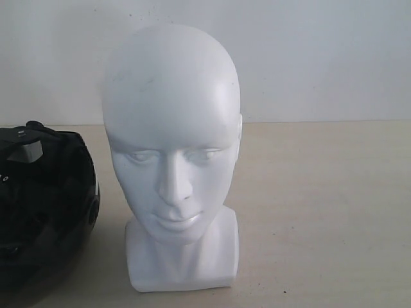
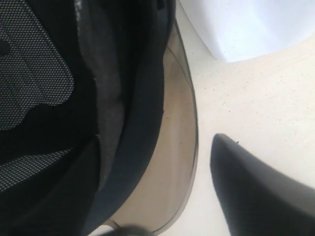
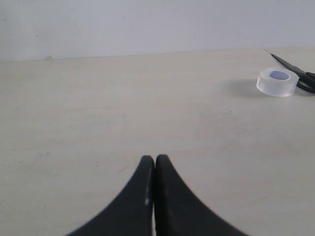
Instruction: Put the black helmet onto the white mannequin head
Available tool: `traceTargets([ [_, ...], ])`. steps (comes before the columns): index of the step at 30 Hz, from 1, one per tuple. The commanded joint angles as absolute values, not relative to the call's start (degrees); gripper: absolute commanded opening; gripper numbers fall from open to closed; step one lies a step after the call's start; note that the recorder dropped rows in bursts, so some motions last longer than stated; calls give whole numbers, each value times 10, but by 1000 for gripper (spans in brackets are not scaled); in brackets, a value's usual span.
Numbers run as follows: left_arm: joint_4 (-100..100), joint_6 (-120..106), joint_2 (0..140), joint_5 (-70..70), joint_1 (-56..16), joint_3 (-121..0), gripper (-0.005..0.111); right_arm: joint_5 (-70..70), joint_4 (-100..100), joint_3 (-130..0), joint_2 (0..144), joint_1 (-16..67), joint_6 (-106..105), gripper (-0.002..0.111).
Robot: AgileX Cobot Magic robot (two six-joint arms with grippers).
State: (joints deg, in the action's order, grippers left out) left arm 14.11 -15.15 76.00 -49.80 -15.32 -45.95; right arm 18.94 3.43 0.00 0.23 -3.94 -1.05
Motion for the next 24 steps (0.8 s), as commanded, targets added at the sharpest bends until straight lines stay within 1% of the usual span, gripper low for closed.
traceTargets([
  [1, 135, -131, 757, -488, -152, -461, 68, 187, 31, 0, 0, -40, -12, 0],
  [3, 135, -126, 757, -485, -152, -461, 70, 187, 31, 0, 0, -40, -12, 0],
  [10, 135, -126, 757, -474, -152, -461, 70, 186, 31, 0, 0, -40, -12, 0],
  [24, 128, -122, 762, -470, -152, -528, 70, 186, 31, 0, 0, -40, -12, 0],
])
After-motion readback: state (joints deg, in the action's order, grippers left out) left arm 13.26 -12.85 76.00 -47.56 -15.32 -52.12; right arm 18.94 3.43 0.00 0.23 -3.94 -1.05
